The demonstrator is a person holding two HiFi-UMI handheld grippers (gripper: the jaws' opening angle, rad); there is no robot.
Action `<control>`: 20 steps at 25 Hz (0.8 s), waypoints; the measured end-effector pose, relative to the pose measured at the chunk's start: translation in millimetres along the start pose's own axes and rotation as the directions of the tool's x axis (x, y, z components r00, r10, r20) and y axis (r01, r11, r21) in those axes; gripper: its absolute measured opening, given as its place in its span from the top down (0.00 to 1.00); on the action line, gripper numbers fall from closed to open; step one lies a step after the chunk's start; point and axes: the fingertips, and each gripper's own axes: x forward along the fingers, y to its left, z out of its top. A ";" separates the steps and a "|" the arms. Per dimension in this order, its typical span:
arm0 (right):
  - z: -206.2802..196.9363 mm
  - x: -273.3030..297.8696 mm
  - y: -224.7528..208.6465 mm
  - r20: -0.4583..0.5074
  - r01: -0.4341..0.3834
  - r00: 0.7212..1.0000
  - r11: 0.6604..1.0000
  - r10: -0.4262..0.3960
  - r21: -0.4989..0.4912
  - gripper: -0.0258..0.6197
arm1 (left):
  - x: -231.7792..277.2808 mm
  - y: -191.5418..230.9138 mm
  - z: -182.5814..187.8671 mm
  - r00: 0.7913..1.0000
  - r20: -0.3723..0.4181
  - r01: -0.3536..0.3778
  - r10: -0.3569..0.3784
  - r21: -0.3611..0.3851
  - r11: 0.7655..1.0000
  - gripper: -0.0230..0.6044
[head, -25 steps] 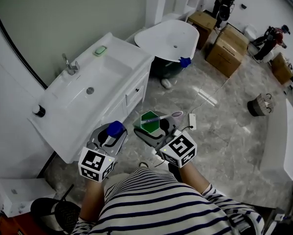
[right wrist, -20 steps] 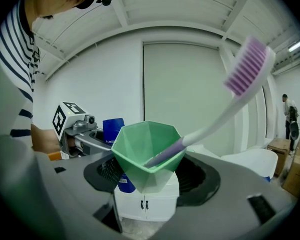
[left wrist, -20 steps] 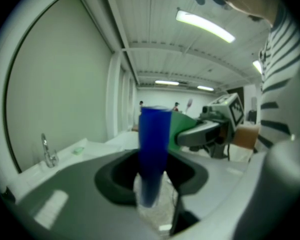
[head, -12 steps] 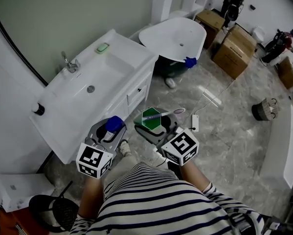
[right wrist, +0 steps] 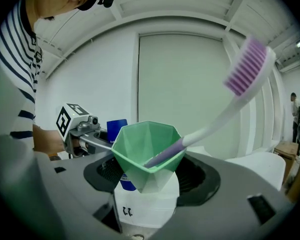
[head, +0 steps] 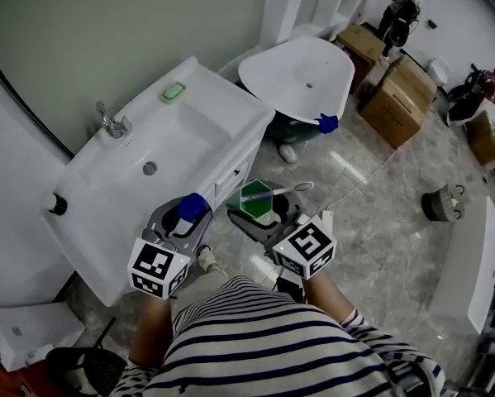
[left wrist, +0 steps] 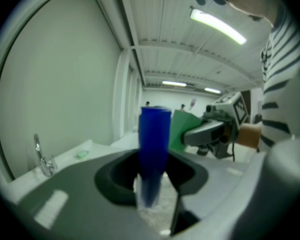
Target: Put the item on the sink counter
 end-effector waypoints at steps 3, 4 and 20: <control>10.4 28.6 -22.8 -0.006 -0.006 1.000 1.000 0.006 -0.011 0.48 | 14.9 31.9 8.5 1.000 0.008 -0.008 0.008 -0.011 1.000 0.71; 14.1 38.3 -29.7 -0.008 -0.008 1.000 1.000 0.008 -0.014 0.48 | 19.1 42.1 10.8 1.000 0.010 -0.010 0.010 -0.013 1.000 0.71; 43.6 174.4 -71.1 -0.016 -0.135 0.991 0.990 0.135 -0.028 0.48 | 41.3 167.4 25.2 0.993 0.031 -0.115 0.117 -0.036 0.993 0.71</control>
